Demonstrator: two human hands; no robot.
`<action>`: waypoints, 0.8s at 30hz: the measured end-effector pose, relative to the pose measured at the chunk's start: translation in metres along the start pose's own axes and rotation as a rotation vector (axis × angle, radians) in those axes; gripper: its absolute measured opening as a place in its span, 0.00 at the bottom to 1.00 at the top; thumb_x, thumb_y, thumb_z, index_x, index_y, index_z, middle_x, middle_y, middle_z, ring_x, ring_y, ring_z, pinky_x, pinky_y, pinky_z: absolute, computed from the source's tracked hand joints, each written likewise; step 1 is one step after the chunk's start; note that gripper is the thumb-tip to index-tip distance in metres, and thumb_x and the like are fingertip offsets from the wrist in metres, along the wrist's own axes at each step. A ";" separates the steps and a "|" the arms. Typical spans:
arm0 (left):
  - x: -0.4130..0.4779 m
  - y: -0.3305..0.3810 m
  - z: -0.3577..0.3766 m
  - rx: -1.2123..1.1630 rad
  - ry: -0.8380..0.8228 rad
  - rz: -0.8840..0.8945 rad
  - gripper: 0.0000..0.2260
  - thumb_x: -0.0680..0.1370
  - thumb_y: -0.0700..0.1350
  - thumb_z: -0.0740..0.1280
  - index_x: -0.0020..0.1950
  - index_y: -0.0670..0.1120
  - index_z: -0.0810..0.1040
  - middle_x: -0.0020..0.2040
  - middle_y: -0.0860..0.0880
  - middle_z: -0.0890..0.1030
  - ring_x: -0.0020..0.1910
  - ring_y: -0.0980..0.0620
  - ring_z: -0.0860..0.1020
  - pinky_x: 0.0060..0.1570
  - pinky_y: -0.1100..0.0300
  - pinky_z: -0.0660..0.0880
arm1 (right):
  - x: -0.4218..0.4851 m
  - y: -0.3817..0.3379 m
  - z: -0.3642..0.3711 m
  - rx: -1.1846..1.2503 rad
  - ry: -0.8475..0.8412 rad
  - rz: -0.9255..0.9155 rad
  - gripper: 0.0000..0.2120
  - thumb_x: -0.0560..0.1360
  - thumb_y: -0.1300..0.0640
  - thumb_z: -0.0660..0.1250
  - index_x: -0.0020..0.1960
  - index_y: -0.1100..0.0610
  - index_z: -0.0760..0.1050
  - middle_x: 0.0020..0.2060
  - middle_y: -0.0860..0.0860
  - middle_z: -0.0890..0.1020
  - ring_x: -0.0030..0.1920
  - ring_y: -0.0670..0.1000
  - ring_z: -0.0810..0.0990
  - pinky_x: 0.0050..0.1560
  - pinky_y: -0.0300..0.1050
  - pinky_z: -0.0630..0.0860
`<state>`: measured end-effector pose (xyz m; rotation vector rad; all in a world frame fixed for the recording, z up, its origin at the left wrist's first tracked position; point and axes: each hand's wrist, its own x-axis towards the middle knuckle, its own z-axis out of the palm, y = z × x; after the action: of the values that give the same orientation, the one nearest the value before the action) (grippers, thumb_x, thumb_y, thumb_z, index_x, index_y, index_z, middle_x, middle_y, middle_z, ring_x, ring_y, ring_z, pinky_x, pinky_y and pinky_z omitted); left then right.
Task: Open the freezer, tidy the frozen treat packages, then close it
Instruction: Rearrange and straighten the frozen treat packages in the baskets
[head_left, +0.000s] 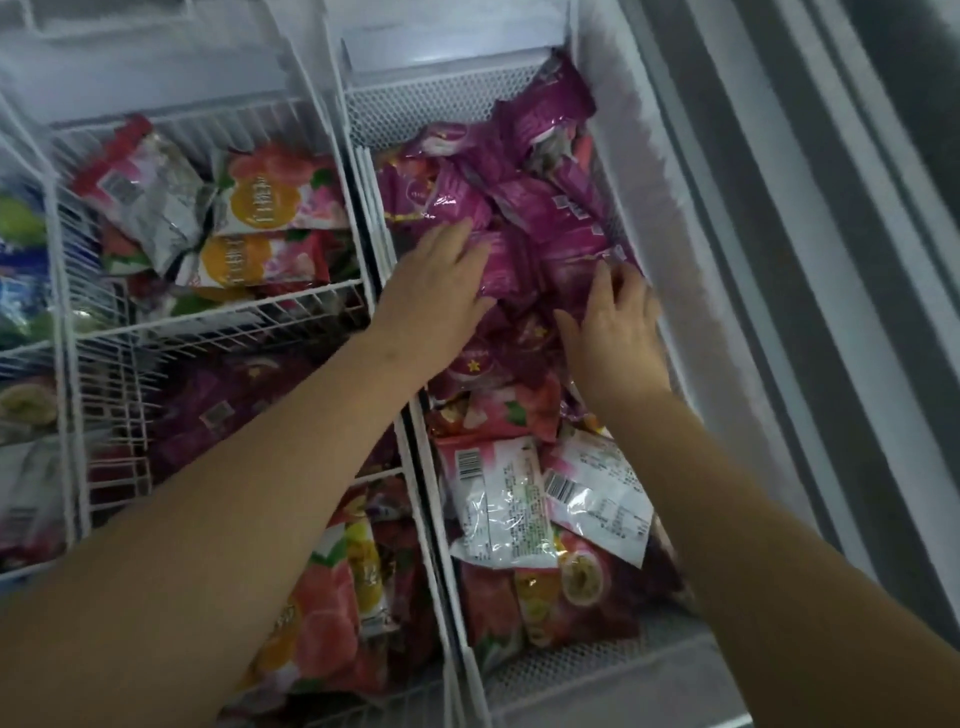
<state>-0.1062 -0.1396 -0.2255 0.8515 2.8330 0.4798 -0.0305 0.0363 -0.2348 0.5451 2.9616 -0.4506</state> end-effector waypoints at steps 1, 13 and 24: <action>0.013 -0.001 0.006 0.071 -0.059 0.000 0.29 0.78 0.50 0.67 0.75 0.40 0.62 0.75 0.39 0.61 0.74 0.40 0.58 0.72 0.47 0.59 | 0.003 0.003 0.004 -0.015 -0.004 -0.005 0.30 0.80 0.48 0.60 0.77 0.59 0.57 0.73 0.64 0.58 0.72 0.64 0.57 0.71 0.62 0.63; -0.019 0.009 0.031 0.135 -0.069 -0.015 0.28 0.72 0.48 0.73 0.68 0.45 0.67 0.59 0.44 0.74 0.60 0.42 0.70 0.58 0.46 0.70 | -0.040 0.020 0.017 -0.101 -0.026 -0.051 0.25 0.76 0.62 0.67 0.71 0.48 0.70 0.72 0.61 0.64 0.69 0.64 0.63 0.66 0.67 0.66; -0.152 -0.078 -0.038 -0.089 0.207 -0.501 0.30 0.70 0.52 0.75 0.69 0.49 0.69 0.56 0.46 0.75 0.57 0.43 0.73 0.57 0.44 0.72 | -0.081 -0.113 0.016 0.309 -0.047 -0.299 0.26 0.74 0.54 0.69 0.71 0.48 0.67 0.68 0.55 0.69 0.65 0.58 0.69 0.60 0.59 0.73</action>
<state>-0.0283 -0.2955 -0.2097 0.0624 3.0242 0.6370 0.0044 -0.0967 -0.2079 0.1069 2.9510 -0.9440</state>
